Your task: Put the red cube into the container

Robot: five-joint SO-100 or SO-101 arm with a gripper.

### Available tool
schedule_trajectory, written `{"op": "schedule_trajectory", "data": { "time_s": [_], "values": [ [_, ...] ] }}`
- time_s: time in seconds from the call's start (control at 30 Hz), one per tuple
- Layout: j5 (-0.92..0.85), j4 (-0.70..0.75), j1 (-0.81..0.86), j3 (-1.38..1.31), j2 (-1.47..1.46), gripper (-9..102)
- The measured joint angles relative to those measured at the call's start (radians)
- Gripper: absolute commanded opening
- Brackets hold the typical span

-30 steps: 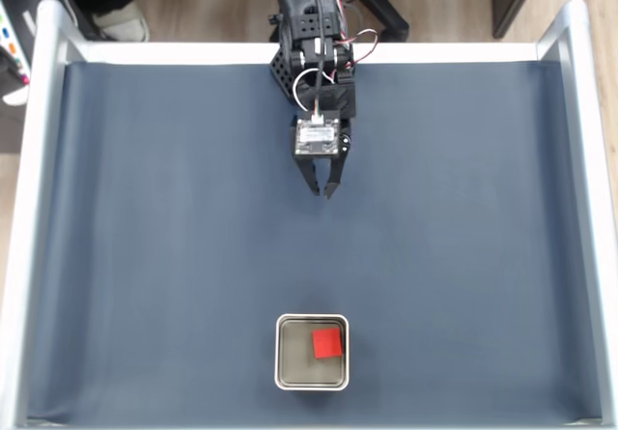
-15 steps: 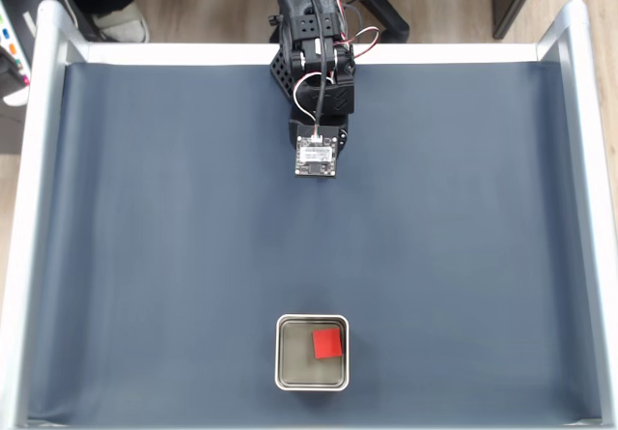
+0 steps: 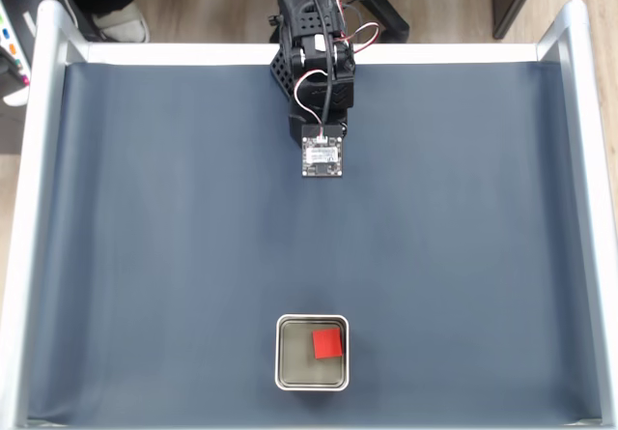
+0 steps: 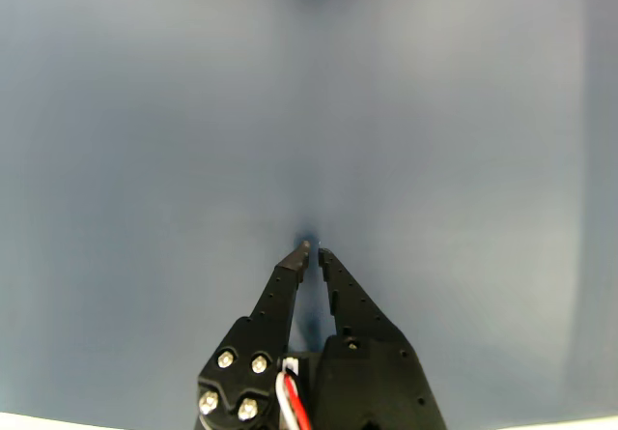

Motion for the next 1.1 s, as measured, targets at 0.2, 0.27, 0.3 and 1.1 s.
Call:
{"op": "schedule_trajectory", "data": {
  "time_s": [0.2,0.27,0.3,1.1],
  "values": [
    [-0.028,0.005,0.000,0.000,0.000,1],
    [-0.035,0.006,-0.002,0.000,0.000,1],
    [-0.035,0.006,-0.002,0.000,0.000,1],
    [-0.035,0.008,-0.002,0.000,0.000,1]
  ]
}}
